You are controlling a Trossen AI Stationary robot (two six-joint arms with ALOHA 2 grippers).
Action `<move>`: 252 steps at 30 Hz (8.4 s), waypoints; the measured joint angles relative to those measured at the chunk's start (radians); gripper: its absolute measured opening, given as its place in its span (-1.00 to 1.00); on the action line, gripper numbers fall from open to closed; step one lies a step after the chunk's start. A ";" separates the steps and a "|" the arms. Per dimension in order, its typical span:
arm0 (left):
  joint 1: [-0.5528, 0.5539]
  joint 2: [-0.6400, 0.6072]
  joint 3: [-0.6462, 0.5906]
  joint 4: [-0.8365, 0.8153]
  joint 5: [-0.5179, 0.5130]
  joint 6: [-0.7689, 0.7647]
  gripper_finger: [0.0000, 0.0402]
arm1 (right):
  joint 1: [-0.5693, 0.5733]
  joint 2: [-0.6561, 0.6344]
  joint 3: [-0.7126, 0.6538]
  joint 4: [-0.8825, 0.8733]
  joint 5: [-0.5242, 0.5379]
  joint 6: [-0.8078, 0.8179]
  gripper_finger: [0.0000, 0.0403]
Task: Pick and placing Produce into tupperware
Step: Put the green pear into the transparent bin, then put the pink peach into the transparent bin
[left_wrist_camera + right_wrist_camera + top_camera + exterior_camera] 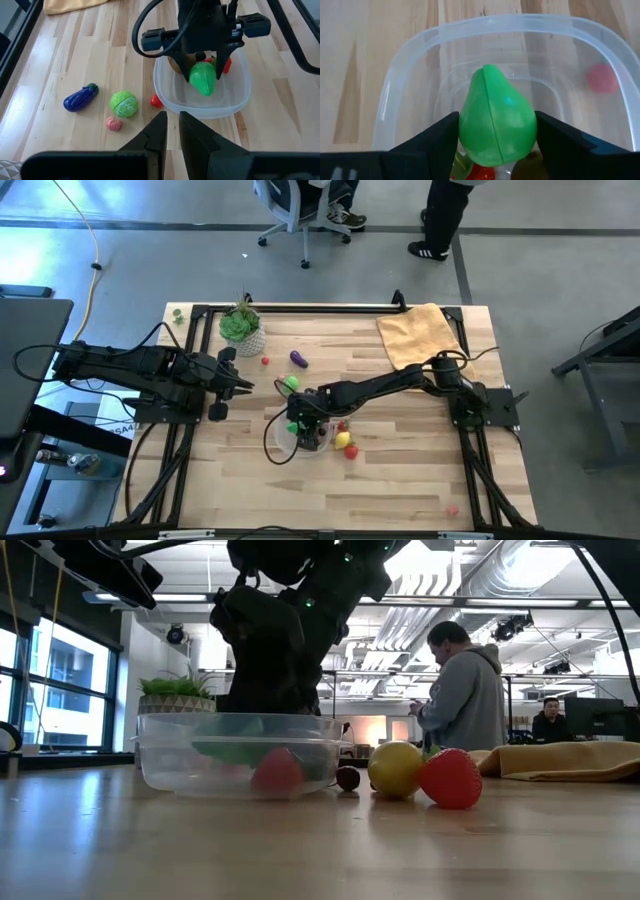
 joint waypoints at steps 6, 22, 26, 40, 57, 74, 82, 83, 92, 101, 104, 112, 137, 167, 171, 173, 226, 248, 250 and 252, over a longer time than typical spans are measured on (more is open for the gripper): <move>0.000 0.000 0.000 0.000 0.000 0.000 -0.80 | 0.000 0.000 0.000 0.008 0.003 -0.016 0.21; 0.000 0.000 0.000 0.000 0.000 0.000 -0.80 | -0.008 0.000 0.000 0.009 -0.003 0.011 0.33; 0.000 0.000 0.000 0.000 0.000 0.000 -0.80 | -0.008 0.000 0.000 0.017 -0.002 0.011 0.44; 0.000 0.000 0.000 0.000 0.000 0.000 -0.80 | -0.007 -0.061 0.167 -0.266 0.048 0.106 0.49; 0.000 0.000 0.000 0.000 0.000 0.000 -0.80 | 0.211 -0.318 0.250 -0.833 0.212 0.542 0.31; 0.000 0.000 0.000 0.000 0.000 0.000 -0.80 | 0.822 -0.638 -0.323 -0.704 0.080 1.777 0.29; 0.000 0.000 0.000 0.000 0.000 0.000 -0.80 | 0.976 -0.659 -0.525 -0.436 0.062 2.066 0.29; 0.000 0.000 0.000 0.000 0.000 0.000 -0.80 | 0.984 -0.659 -0.545 -0.407 0.052 2.077 0.29; 0.000 0.000 0.000 0.000 0.000 0.000 -0.80 | 0.988 -0.658 -0.660 -0.281 0.015 1.915 0.29; 0.000 0.000 0.000 0.000 0.000 0.000 -0.80 | 0.985 -0.658 -0.668 -0.276 -0.087 1.569 0.29; 0.000 0.000 0.000 0.000 0.000 0.000 -0.80 | 0.987 -0.658 -0.668 -0.276 -0.100 1.454 0.29; 0.000 0.000 0.000 0.000 0.000 0.000 -0.80 | 0.989 -0.656 -0.668 -0.281 -0.072 1.148 0.29; 0.000 0.000 0.000 0.000 0.000 0.000 -0.80 | 1.073 -0.487 -0.667 -0.286 -0.063 0.815 0.29; 0.000 0.000 0.000 0.000 0.000 0.000 -0.80 | 1.072 -0.419 -0.666 -0.244 -0.076 0.808 -0.08; 0.000 0.000 0.000 0.000 0.000 0.000 -0.80 | 1.072 -0.419 -0.666 -0.242 -0.058 0.816 -0.19; 0.000 0.000 0.000 0.000 0.000 0.000 -0.80 | 1.072 -0.419 -0.666 -0.241 -0.049 0.831 -0.25; 0.000 0.000 0.000 0.000 0.000 0.000 -0.80 | -0.004 -0.437 -0.081 -0.111 0.150 0.117 -0.58; 0.000 0.000 0.000 0.000 0.000 0.000 -0.80 | 0.013 -0.129 -0.083 -0.084 -0.106 0.045 -0.48; 0.000 0.000 0.000 0.000 0.000 0.000 -0.80 | 0.016 -0.122 -0.083 -0.093 -0.097 0.045 -0.42; 0.000 0.000 0.000 0.000 0.000 0.000 -0.80 | 0.018 -0.118 -0.083 -0.091 -0.086 0.045 -0.37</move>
